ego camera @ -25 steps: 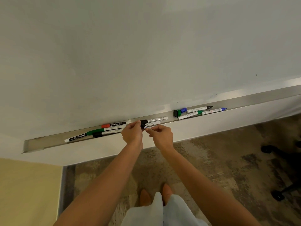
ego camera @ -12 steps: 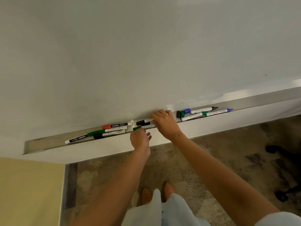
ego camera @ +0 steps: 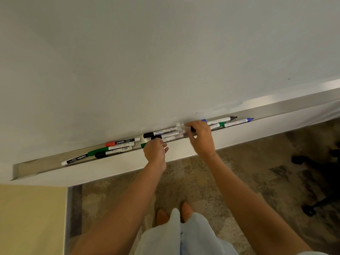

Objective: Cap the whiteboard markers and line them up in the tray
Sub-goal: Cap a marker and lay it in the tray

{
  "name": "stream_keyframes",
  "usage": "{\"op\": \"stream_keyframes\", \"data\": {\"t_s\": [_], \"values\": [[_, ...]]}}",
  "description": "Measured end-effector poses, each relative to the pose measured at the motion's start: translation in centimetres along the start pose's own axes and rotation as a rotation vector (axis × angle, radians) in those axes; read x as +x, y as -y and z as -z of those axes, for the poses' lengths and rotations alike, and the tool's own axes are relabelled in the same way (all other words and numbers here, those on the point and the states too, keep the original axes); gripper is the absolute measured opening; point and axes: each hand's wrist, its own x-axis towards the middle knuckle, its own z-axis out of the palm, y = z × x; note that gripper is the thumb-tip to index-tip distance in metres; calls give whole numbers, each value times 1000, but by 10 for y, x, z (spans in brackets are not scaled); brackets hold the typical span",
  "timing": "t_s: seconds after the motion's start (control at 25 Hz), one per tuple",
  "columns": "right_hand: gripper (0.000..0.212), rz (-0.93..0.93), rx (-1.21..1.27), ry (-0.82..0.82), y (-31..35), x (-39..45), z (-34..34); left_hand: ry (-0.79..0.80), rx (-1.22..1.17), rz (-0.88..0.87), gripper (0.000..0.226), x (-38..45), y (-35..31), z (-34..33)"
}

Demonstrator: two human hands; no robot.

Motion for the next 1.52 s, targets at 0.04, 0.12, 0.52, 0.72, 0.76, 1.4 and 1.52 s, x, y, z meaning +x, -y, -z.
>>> {"op": "stream_keyframes", "data": {"t_s": [0.04, 0.12, 0.52, 0.72, 0.76, 1.4, 1.52], "values": [[14, -72, 5, -43, -11, 0, 9, 2, 28, -10, 18, -1, -1, -2], [19, -208, -34, -115, -35, -1, 29, 26, 72, -60, 18, -6, -2, -8], [31, -6, -537, 253, -105, 39, 104, 303, 627, -667, 10, -19, -3, -37], [35, 56, -522, 256, -110, 42, 106, 454, 1047, -1102, 31, -8, -5, -56], [33, 62, -499, 234, -110, 39, 106, 476, 1127, -1169, 34, -6, -5, -61], [22, -164, 203, -273, -69, 2, 74, 476, 1951, -1660, 30, 9, -7, -103], [20, -188, 231, -271, -65, -3, 71, 480, 1943, -1593, 25, 6, -6, -100]]}}
